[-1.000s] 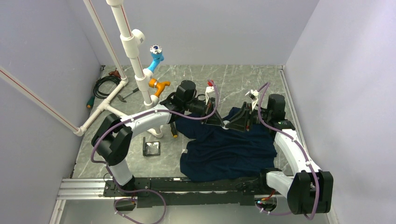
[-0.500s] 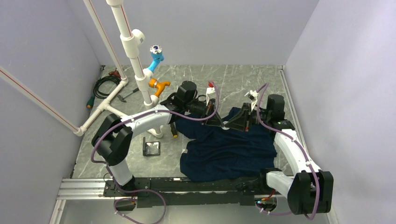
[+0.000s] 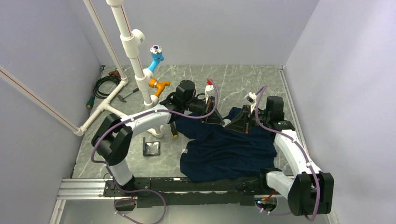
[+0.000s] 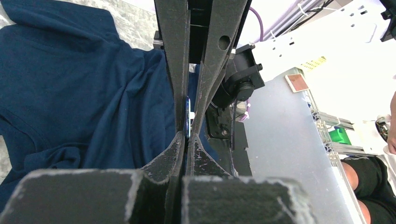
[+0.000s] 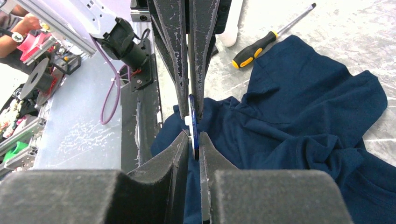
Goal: Remove the brooch from the garment
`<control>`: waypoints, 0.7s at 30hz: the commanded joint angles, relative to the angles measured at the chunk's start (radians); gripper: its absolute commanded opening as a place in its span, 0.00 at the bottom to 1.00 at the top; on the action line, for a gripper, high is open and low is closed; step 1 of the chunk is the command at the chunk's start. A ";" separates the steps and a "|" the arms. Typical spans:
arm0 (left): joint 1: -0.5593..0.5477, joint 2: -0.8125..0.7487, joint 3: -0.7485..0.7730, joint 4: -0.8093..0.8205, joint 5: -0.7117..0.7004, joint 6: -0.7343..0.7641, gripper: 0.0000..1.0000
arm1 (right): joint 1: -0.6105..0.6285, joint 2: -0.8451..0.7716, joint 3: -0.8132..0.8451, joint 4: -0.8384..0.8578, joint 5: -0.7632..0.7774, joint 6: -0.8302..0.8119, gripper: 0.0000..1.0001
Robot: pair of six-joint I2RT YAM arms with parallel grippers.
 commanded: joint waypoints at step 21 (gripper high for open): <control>0.016 -0.043 -0.040 0.128 0.096 -0.025 0.00 | -0.023 0.001 0.085 -0.156 -0.086 -0.152 0.42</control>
